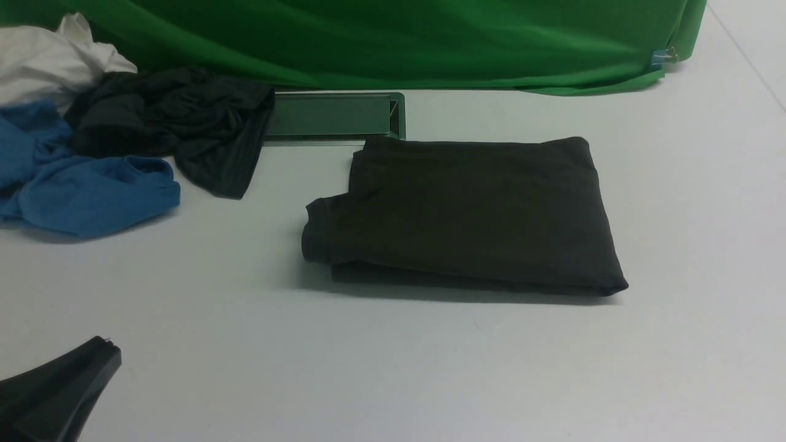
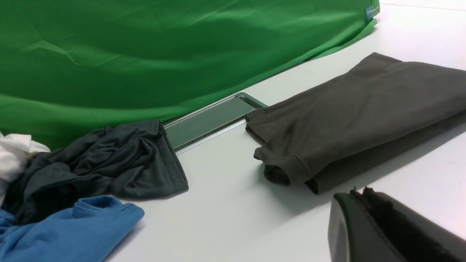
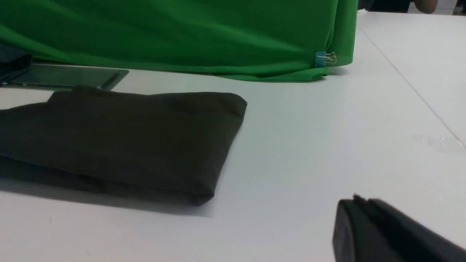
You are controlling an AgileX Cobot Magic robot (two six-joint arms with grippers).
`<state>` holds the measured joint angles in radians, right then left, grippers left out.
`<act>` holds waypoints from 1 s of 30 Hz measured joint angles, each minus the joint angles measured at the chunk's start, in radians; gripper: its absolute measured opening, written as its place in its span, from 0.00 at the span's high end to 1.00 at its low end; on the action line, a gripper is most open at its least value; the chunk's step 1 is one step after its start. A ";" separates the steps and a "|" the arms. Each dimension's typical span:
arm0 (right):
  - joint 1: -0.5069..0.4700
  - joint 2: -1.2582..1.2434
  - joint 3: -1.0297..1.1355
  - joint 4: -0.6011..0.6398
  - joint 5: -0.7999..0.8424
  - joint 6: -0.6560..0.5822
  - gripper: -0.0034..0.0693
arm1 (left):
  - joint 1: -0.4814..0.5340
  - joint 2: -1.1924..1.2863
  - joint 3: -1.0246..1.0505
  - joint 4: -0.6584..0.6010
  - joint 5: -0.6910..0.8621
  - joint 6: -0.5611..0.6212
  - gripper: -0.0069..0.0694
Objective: Fold a long-sleeved shirt on a white desktop.
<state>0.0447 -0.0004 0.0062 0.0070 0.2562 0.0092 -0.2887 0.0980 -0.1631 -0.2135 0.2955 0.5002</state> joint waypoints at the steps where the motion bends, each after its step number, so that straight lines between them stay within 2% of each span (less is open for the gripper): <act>1: 0.000 0.000 0.000 0.000 0.000 0.000 0.87 | 0.000 0.000 0.000 0.000 0.000 0.000 0.88; 7: 0.000 0.000 0.000 0.000 0.000 0.000 0.84 | 0.000 0.000 0.000 0.005 0.000 0.000 0.88; 10: 0.000 0.000 0.000 0.000 0.000 0.000 0.82 | 0.005 0.000 0.001 0.052 -0.027 -0.010 0.88; 12: 0.000 0.000 0.000 0.000 0.000 0.000 0.81 | 0.034 -0.001 0.001 0.098 -0.087 -0.087 0.88; 15: 0.000 0.000 0.000 0.000 0.001 0.000 0.81 | 0.133 -0.013 0.001 0.130 -0.161 -0.184 0.88; 17: 0.000 0.000 0.000 0.000 0.001 0.000 0.80 | 0.201 -0.034 0.011 0.106 -0.161 -0.191 0.88; 20: 0.000 0.000 0.000 0.000 0.001 0.000 0.79 | 0.246 -0.075 0.073 0.020 -0.157 -0.163 0.88; 23: 0.000 0.000 0.000 0.000 0.001 0.000 0.79 | 0.254 -0.093 0.136 -0.038 -0.150 -0.125 0.88; 24: 0.000 -0.001 0.000 0.000 0.000 0.000 0.78 | 0.255 -0.096 0.162 -0.062 -0.094 -0.113 0.88; 26: 0.000 -0.001 0.000 0.000 0.001 0.000 0.78 | 0.255 -0.098 0.169 -0.063 -0.037 -0.104 0.88; 30: 0.000 -0.001 0.000 0.000 0.001 0.000 0.77 | 0.255 -0.100 0.170 -0.066 -0.020 -0.101 0.88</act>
<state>0.0447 -0.0015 0.0062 0.0070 0.2568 0.0092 -0.0335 -0.0023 0.0066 -0.2792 0.2756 0.3991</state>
